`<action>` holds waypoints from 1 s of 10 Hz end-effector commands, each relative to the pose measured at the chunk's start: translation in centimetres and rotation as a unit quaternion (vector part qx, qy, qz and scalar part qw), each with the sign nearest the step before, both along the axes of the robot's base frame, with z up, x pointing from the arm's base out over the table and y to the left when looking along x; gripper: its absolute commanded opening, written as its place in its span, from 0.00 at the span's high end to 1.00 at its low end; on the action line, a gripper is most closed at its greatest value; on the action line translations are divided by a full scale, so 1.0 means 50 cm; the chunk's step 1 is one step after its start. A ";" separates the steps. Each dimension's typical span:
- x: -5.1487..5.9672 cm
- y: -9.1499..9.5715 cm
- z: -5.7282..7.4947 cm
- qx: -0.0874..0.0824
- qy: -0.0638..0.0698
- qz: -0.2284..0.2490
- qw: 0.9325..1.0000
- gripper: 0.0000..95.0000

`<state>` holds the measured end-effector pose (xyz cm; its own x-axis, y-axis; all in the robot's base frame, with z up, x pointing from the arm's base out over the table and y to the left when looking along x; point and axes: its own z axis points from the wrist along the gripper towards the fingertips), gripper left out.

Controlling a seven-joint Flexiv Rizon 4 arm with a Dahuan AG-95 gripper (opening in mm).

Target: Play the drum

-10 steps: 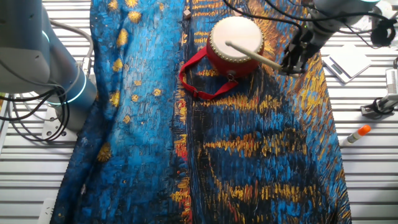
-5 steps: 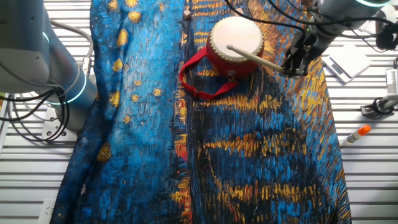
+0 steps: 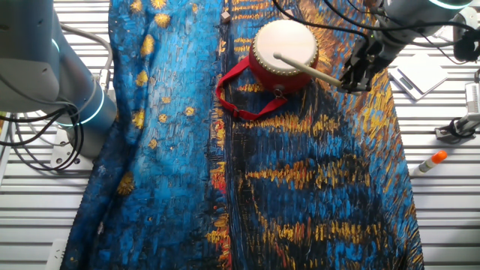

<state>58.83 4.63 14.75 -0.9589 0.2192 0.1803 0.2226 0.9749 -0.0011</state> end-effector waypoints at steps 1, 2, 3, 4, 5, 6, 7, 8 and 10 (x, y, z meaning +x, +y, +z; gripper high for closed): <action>-0.002 0.000 0.000 -0.001 -0.002 -0.003 1.000 1.00; -0.002 0.000 0.000 0.000 -0.003 -0.002 1.000 1.00; -0.002 0.000 0.000 0.000 -0.005 -0.002 1.000 1.00; -0.002 0.000 0.000 0.000 -0.006 -0.002 1.000 1.00; -0.002 0.000 0.000 0.000 -0.006 -0.002 1.000 1.00; -0.002 0.000 0.000 0.000 -0.006 -0.002 1.000 1.00; -0.002 0.000 0.000 0.001 -0.006 -0.003 1.000 1.00; -0.002 0.000 0.000 0.001 -0.005 -0.007 1.000 1.00; -0.002 0.000 0.000 0.000 -0.004 -0.013 1.000 1.00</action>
<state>58.70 4.60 14.78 -0.9540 0.2462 0.1709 0.2499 0.9683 -0.0001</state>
